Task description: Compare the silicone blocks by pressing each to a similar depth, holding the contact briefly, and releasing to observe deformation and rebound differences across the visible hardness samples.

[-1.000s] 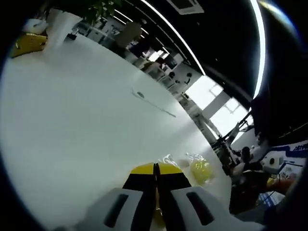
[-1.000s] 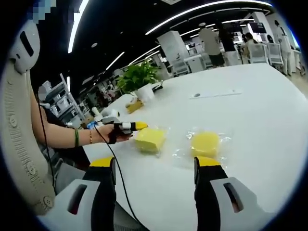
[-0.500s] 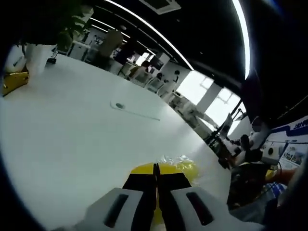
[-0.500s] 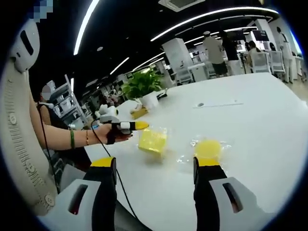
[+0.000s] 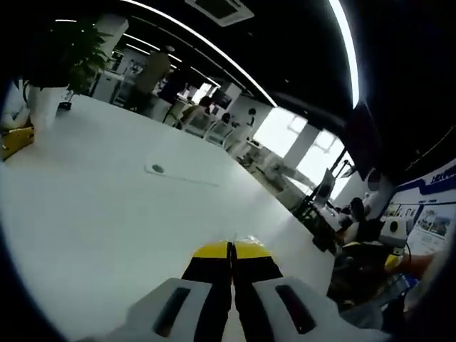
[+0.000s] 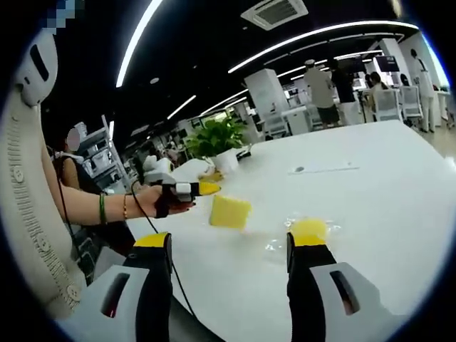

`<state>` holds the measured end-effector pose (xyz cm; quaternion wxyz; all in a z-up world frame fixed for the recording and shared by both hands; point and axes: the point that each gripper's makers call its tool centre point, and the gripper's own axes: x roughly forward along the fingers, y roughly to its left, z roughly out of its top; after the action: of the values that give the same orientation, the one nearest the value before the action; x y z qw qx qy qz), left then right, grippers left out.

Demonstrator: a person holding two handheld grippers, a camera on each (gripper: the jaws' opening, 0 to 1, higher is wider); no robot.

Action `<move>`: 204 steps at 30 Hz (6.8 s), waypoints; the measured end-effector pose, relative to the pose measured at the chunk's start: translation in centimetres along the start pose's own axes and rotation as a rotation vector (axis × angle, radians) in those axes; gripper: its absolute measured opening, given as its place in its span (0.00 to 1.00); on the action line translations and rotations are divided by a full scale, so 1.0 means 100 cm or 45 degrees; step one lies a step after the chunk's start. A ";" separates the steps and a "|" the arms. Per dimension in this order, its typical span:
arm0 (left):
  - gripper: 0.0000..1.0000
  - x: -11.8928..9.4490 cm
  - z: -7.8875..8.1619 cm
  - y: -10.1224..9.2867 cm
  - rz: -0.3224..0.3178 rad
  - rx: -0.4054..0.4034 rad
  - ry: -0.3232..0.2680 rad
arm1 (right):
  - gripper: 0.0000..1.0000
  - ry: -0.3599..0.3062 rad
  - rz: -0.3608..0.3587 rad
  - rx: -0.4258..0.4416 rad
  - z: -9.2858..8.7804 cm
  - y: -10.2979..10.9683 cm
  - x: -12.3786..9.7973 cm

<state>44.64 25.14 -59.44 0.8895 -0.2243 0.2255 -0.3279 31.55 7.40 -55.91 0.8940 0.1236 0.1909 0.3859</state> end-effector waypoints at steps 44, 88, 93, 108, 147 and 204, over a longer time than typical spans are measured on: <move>0.00 -0.030 0.074 -0.134 -0.232 0.297 0.042 | 0.72 -0.004 0.219 -0.284 0.060 0.011 0.000; 0.00 -0.019 0.066 -0.196 -0.528 0.445 0.201 | 0.72 0.391 0.615 -0.681 0.079 0.038 0.090; 0.00 -0.018 0.064 -0.200 -0.551 0.478 0.217 | 0.63 0.401 0.692 -0.724 0.073 0.050 0.093; 0.00 -0.020 0.058 -0.215 -0.655 0.558 0.267 | 0.43 0.481 0.768 -0.825 0.057 0.055 0.097; 0.00 -0.029 0.049 -0.211 -0.618 0.602 0.281 | 0.05 0.561 0.658 -0.983 0.046 0.055 0.094; 0.00 -0.028 0.040 -0.211 -0.548 0.595 0.308 | 0.14 0.532 0.662 -1.001 0.042 0.050 0.097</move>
<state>34.80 13.62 -43.98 0.7941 -0.0165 0.1956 -0.5752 36.32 17.61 -52.71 0.6903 -0.2580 0.1689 0.6545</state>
